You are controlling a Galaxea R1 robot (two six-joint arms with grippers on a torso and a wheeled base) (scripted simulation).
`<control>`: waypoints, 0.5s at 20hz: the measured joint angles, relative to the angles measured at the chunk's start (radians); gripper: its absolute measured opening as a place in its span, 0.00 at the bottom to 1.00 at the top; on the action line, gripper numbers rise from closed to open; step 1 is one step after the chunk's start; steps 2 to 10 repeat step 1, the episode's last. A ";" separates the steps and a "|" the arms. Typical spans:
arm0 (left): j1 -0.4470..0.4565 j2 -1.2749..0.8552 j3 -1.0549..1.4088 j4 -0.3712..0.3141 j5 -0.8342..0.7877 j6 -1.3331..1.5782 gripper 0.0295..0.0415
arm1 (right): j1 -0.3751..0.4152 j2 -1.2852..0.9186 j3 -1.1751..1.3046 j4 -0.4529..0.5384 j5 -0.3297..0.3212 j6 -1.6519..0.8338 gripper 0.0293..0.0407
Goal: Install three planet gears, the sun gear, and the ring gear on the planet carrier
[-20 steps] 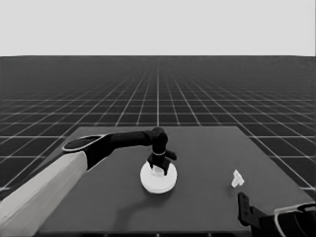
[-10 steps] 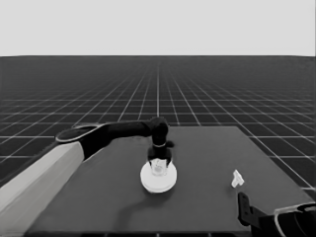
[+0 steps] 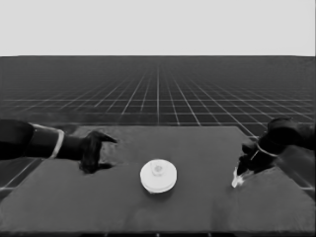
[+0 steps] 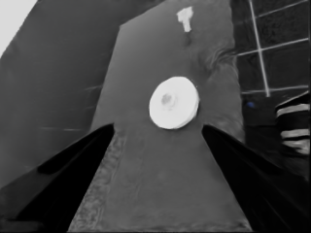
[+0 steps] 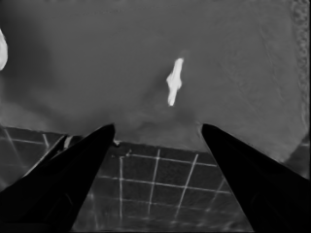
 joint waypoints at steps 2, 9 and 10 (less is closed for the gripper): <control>-0.018 -0.093 0.075 0.008 -0.043 0.104 0.77 | 0.004 0.035 -0.070 0.007 -0.026 0.018 0.81; -0.018 -0.093 0.075 0.008 -0.043 0.104 0.77 | 0.004 0.035 -0.070 0.007 -0.026 0.018 0.81; -0.018 -0.093 0.075 0.008 -0.043 0.104 0.77 | 0.004 0.035 -0.070 0.007 -0.026 0.018 0.81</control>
